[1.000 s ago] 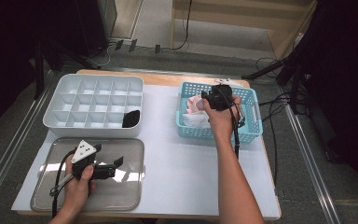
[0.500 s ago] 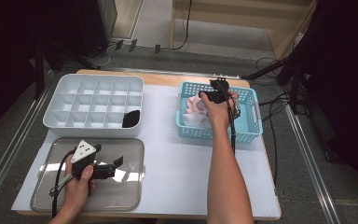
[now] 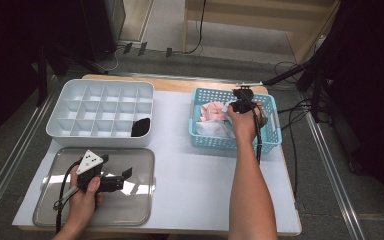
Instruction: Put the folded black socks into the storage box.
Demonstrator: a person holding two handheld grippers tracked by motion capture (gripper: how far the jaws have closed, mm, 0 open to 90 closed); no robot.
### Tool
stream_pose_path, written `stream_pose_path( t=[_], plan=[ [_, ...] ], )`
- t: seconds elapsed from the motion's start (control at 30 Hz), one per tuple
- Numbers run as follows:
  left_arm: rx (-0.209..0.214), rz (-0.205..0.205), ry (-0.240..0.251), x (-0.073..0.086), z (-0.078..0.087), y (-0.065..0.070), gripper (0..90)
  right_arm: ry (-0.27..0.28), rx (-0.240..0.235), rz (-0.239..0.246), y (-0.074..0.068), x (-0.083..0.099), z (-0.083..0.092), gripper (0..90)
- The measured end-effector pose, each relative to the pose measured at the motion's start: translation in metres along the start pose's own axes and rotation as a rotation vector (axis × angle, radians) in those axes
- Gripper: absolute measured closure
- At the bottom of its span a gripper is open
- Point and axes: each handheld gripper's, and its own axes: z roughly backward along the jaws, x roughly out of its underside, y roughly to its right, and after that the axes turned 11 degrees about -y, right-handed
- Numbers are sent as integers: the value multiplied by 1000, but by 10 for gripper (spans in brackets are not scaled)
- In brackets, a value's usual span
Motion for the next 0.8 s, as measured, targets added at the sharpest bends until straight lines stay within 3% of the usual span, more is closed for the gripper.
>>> stream_pose_path(
  t=[0.1,0.23,0.33,0.4,0.53,0.63,0.73,0.8],
  plan=[
    [-1,-1,0,0,0,0,0,24,73,-25,17,3,5,873],
    [0,0,0,0,0,0,0,-20,153,-37,37,8,3,858],
    [-1,-1,-2,0,0,0,0,-32,94,-50,44,7,2,742],
    [-2,0,-3,0,0,0,0,-49,94,-40,45,6,1,659],
    [-3,-2,-1,0,0,0,0,-96,38,-88,51,5,-6,506],
    [-1,0,-1,0,0,0,0,-127,53,-94,52,4,-13,366],
    [1,2,-1,0,0,0,0,-194,56,-99,54,3,-21,305],
    [4,2,-2,0,0,0,0,-219,97,-104,57,3,-24,293]
  ],
)
